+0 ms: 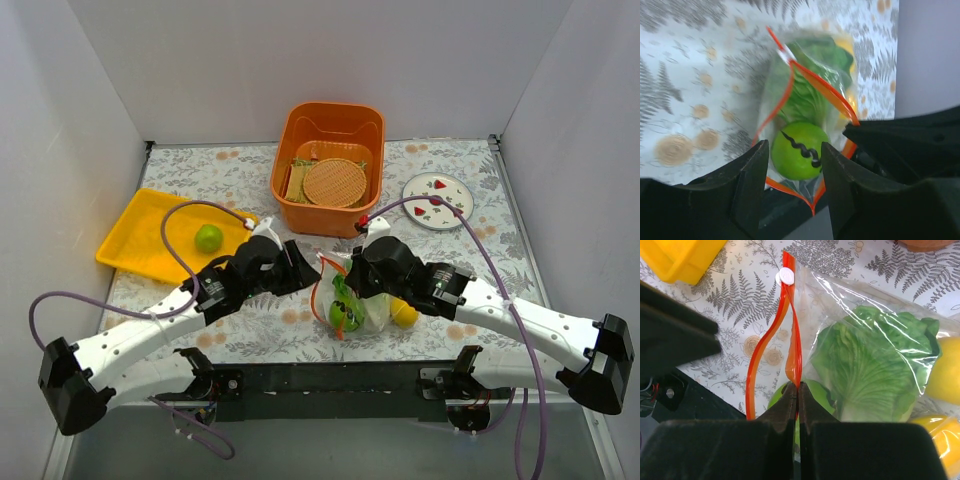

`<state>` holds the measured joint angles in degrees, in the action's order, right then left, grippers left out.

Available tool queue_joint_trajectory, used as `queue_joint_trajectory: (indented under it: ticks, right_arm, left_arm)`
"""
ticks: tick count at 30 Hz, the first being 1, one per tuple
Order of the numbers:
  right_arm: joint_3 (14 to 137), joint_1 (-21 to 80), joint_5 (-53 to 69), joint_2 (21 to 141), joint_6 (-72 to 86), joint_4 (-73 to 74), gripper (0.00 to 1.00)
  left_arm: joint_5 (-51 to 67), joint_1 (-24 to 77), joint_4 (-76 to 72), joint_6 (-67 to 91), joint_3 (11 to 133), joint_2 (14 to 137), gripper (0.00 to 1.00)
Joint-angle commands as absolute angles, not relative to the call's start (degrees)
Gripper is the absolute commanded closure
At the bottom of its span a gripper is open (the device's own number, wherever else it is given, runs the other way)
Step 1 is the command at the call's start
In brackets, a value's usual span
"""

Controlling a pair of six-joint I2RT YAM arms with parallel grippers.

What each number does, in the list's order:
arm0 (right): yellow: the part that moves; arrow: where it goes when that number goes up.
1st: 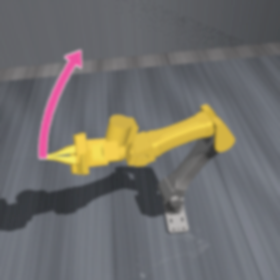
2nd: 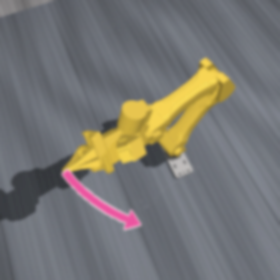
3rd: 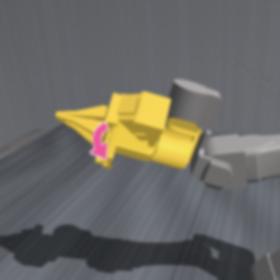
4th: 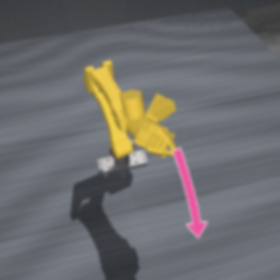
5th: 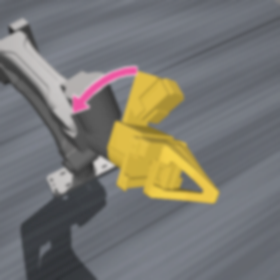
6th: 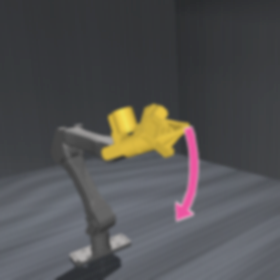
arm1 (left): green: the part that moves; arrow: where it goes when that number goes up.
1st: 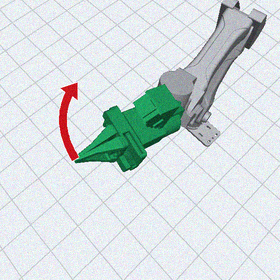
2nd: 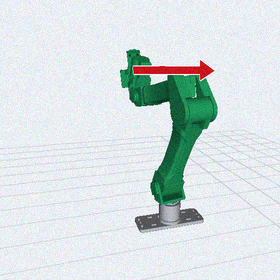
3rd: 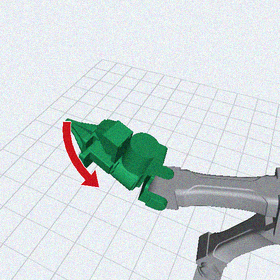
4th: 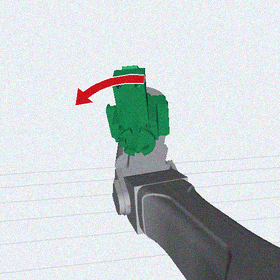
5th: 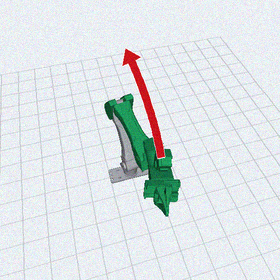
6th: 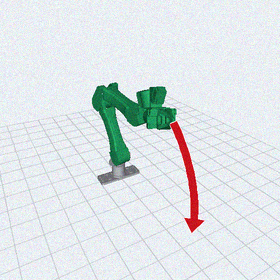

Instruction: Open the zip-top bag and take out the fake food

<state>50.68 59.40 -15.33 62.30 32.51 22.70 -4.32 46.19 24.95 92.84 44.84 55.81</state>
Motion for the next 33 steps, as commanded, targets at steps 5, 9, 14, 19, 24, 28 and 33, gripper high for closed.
queue_joint_trajectory:
  ticks: [5,9,14,19,24,28,33]
  right_arm:
    - [54.32,61.7,-19.6,60.56,34.71,23.64,0.99]
    - [54.23,62.14,-19.95,60.38,35.24,24.26,0.99]
    - [54.23,62.58,-19.95,61.0,35.42,24.17,0.99]
    - [54.84,62.84,-20.13,61.35,35.42,23.91,0.99]
    - [55.11,63.19,-20.21,61.87,35.33,23.64,0.99]
    - [54.58,63.81,-19.95,62.31,35.86,22.77,0.99]
    - [53.26,64.86,-20.21,62.75,37.09,22.33,0.99]
  left_arm:
    - [-2.29,58.96,15.85,99.66,44.92,66.35,0.55]
    - [-1.76,61.26,13.19,101.25,44.74,69.6,0.52]
    - [-1.58,63.36,12.04,101.95,44.03,72.68,0.4]
    - [-1.5,64.25,12.04,102.04,43.77,74.18,0.34]
    - [-1.76,64.78,12.22,101.51,43.51,75.84,0.19]
    - [-1.67,64.86,10.38,101.95,43.07,76.81,0.13]
    - [-2.72,65.04,3.17,103.62,41.05,76.73,0.14]
